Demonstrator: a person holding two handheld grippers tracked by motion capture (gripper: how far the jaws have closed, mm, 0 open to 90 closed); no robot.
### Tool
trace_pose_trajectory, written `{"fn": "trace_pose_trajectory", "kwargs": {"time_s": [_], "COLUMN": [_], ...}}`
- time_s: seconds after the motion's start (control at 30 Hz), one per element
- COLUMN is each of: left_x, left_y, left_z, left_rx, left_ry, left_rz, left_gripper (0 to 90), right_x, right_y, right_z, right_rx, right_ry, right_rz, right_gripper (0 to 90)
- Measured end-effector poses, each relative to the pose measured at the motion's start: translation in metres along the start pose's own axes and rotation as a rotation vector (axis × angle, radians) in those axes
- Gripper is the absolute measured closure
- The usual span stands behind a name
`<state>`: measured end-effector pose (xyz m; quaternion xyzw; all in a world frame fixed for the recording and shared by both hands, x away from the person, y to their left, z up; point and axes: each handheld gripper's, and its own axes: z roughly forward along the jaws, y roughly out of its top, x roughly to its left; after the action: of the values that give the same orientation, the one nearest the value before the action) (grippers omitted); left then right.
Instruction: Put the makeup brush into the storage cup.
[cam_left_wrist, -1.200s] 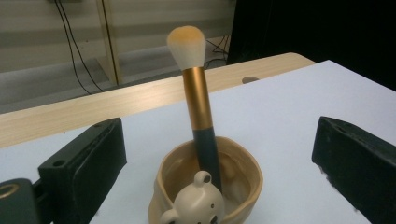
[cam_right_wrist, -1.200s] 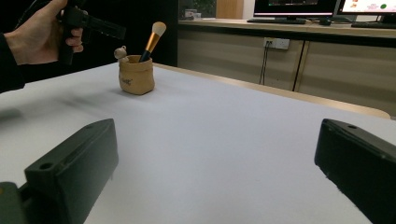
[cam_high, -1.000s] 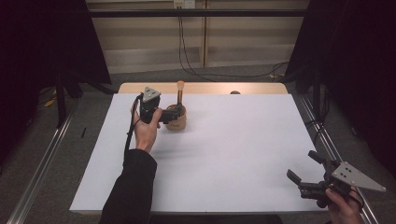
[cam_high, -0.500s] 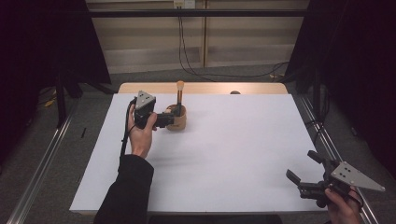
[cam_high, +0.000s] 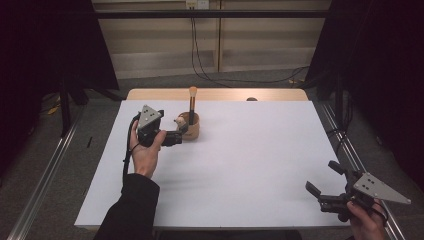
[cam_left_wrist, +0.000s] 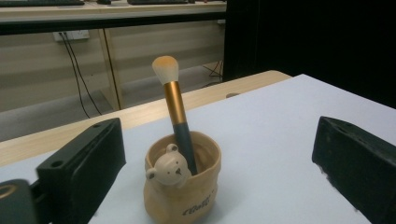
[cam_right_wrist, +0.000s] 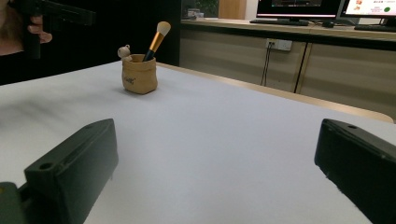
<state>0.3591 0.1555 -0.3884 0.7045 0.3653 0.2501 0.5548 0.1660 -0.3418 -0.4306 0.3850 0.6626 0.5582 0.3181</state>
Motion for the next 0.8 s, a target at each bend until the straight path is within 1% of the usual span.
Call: {"fn": "trace_pose_trajectory", "kwargs": {"time_s": [0.03, 0.07, 0.1, 0.13, 0.2, 0.27, 0.33, 0.4, 0.43, 0.47, 0.5, 0.57, 0.63, 0.67, 0.7, 0.77, 0.8], "left_x": [-0.001, -0.001, -0.002, -0.003, -0.005, -0.006, -0.007, -0.009, -0.011, -0.012, -0.013, -0.014, -0.016, -0.016, -0.017, -0.018, -0.019], "left_y": [-0.001, -0.002, -0.003, -0.004, -0.008, -0.011, -0.013, -0.014, -0.015, -0.015, -0.016, -0.017, -0.019, -0.019, -0.019, -0.021, -0.022], "left_z": [-0.002, -0.004, -0.007, -0.009, -0.015, -0.02, -0.025, -0.03, -0.033, -0.036, -0.038, -0.044, -0.048, -0.05, -0.052, -0.056, -0.058], "left_rx": [-0.004, -0.008, -0.012, -0.005, -0.017, -0.026, -0.034, -0.038, -0.041, -0.042, -0.051, -0.052, -0.061, -0.066, -0.061, -0.059, -0.064], "left_ry": [-0.001, -0.003, 0.005, 0.022, 0.042, 0.051, 0.049, 0.056, 0.058, 0.053, 0.053, 0.051, 0.043, 0.037, 0.048, 0.04, 0.031], "left_rz": [-0.011, -0.013, -0.015, -0.013, -0.021, -0.013, -0.015, 0.005, 0.006, 0.01, 0.005, 0.016, -0.006, -0.006, -0.006, -0.015, -0.012], "left_gripper": [1.9, 1.7, 1.7, 1.6, 1.5, 1.7, 1.8, 2.0, 2.0, 1.9, 1.9, 1.7, 1.7, 1.8, 1.8, 1.9, 1.9], "right_x": [0.0, 0.0, 0.0, 0.0, 0.0, 0.001, 0.001, 0.0, 0.001, 0.001, 0.001, 0.0, 0.0, 0.0, 0.0, 0.0, 0.0], "right_y": [0.0, 0.0, 0.0, 0.0, 0.0, 0.0, 0.0, 0.0, 0.0, 0.0, 0.0, 0.0, 0.0, 0.0, 0.0, 0.0, 0.0], "right_z": [0.0, 0.0, 0.0, 0.0, 0.0, 0.0, 0.0, 0.0, 0.0, 0.001, 0.0, 0.0, 0.001, 0.001, 0.001, 0.001, 0.001], "right_rx": [-0.002, -0.002, -0.002, 0.0, 0.0, 0.001, 0.004, 0.003, 0.005, 0.002, 0.001, -0.002, -0.003, -0.001, -0.003, -0.003, -0.003], "right_ry": [-0.002, -0.002, -0.002, -0.001, 0.0, 0.001, -0.001, 0.003, 0.003, 0.0, -0.005, -0.008, -0.011, -0.006, -0.003, -0.004, -0.007], "right_rz": [-0.003, -0.001, -0.003, -0.001, 0.001, 0.005, 0.001, -0.004, -0.002, 0.0, 0.002, 0.0, 0.003, 0.001, 0.0, -0.002, 0.002], "right_gripper": [0.0, 0.0, 0.0, 0.0, 0.0, 0.0, 0.0, 0.0, 0.0, 0.0, 0.0, 0.0, 0.0, 0.0, 0.0, 0.0, 0.0]}}
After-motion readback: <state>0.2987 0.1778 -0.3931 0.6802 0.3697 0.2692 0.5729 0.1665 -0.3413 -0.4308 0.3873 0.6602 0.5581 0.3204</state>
